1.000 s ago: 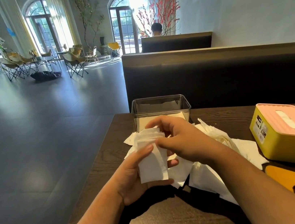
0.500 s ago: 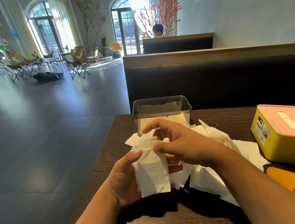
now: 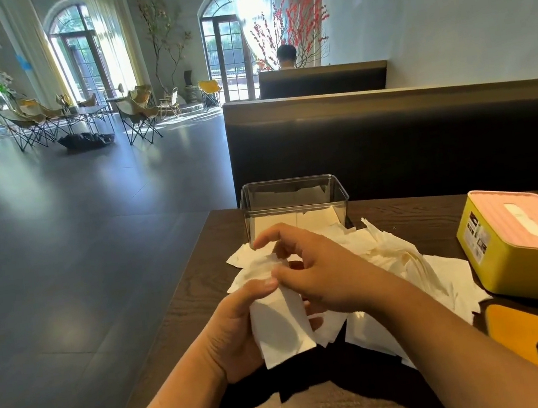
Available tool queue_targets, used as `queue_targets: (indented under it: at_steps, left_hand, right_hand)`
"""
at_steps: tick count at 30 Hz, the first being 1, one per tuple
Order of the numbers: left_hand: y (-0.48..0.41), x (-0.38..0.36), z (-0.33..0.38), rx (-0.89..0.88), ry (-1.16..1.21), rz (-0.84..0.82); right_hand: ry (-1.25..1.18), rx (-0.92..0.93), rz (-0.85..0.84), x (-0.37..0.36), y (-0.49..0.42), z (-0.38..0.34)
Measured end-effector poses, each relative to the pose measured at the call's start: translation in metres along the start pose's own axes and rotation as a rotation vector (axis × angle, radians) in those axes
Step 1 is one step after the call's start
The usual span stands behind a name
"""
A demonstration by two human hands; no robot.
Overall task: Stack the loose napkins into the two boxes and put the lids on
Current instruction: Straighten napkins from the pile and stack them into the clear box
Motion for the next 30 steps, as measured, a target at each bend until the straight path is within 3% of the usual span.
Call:
queue_targets:
  at_steps: [3,10,16,30]
  left_hand:
    - [-0.001,-0.001,0.005,-0.007,0.073,0.059]
    - [0.003,-0.002,0.005,0.057,0.046,0.008]
    - [0.001,-0.002,0.007,0.091,0.059,0.086]
    - [0.006,0.000,0.004,0.205,-0.088,0.075]
  right_hand:
    - [0.263,0.097,0.083,-0.005,-0.003,0.004]
    - [0.402,0.082,-0.019,-0.007,-0.002,0.001]
    - [0.455,0.064,-0.025,-0.005,-0.001,-0.006]
    - [0.427,0.051,-0.060,0.001,0.000,-0.009]
Point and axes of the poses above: each hand's wrist, its own y-axis away from the middle knuckle, its own x-axis out of the back of the hand, z = x × y, the point moved 1 cm from there along -y, towards the middle knuckle, and after that the axes turned 5 degrees about x, right-handed, at the moved point
